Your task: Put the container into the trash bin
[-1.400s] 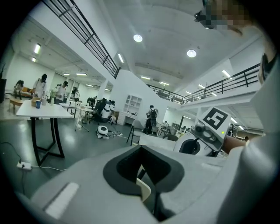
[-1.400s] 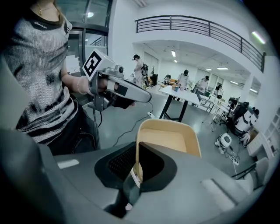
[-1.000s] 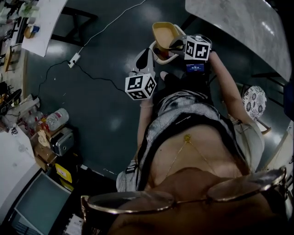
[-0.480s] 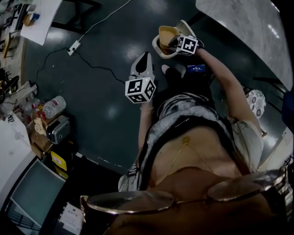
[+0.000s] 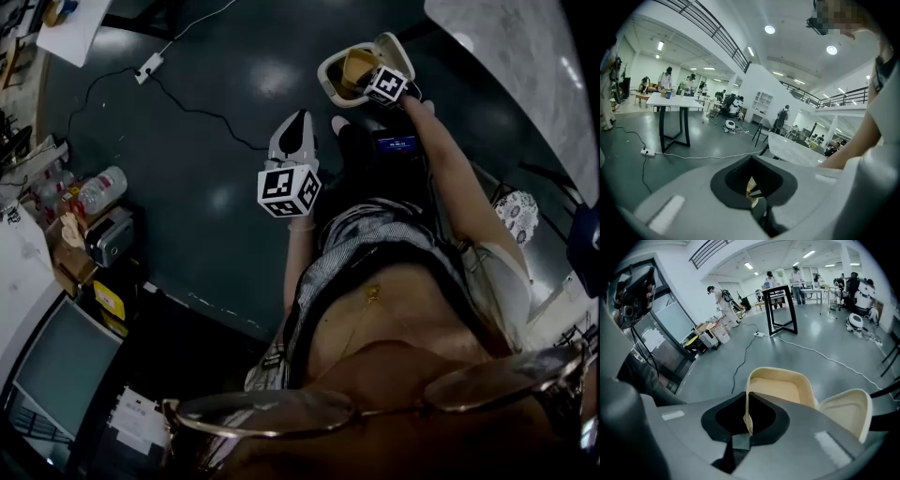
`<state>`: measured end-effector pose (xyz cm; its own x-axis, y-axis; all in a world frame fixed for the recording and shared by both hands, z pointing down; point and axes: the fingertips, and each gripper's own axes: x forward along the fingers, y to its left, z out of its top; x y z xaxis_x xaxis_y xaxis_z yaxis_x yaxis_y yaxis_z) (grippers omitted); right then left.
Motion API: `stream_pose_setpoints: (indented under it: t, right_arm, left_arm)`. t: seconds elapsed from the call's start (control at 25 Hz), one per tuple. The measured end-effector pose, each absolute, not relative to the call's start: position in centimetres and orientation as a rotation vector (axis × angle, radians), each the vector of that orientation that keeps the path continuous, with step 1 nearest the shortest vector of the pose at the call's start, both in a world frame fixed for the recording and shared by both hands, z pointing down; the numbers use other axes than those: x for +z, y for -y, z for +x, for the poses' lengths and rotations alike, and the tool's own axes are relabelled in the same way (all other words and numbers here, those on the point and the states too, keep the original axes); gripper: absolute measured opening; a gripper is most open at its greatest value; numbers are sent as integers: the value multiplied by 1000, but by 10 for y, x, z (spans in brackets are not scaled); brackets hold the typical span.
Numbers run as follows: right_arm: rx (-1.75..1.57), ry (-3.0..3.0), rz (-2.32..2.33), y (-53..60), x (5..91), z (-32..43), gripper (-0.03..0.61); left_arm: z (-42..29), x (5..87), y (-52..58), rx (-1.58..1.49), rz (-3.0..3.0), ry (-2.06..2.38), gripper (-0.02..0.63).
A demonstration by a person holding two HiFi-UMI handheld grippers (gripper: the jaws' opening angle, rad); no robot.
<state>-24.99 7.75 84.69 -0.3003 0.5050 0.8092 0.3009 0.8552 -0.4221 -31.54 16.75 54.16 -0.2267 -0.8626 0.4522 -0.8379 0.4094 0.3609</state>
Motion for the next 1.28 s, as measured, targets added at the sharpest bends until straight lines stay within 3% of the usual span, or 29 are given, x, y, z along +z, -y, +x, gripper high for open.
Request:
stream_pose_setpoints:
  t: [0.44, 0.52, 0.56, 0.72, 0.92, 1.28]
  right_arm:
    - [268, 1904, -430, -49, 890, -260, 53]
    - [276, 1881, -382, -43, 896, -255, 149]
    - [283, 1876, -368, -41, 898, -254, 155]
    - [317, 1875, -341, -40, 898, -253, 132]
    - [298, 1900, -342, -38, 886, -253, 28]
    - [262, 2048, -484, -46, 823, -269, 26]
  left_arm:
    - [-319, 551, -167, -55, 1375, 2080, 0]
    - [-318, 552, -167, -52, 1366, 2081, 0]
    - [-317, 553, -167, -53, 1363, 2079, 1]
    - [-315, 556, -167, -51, 1364, 2066, 1]
    - [-309, 560, -160, -36, 1393, 2046, 0]
    - [-305, 573, -145, -2, 1460, 1996, 0]
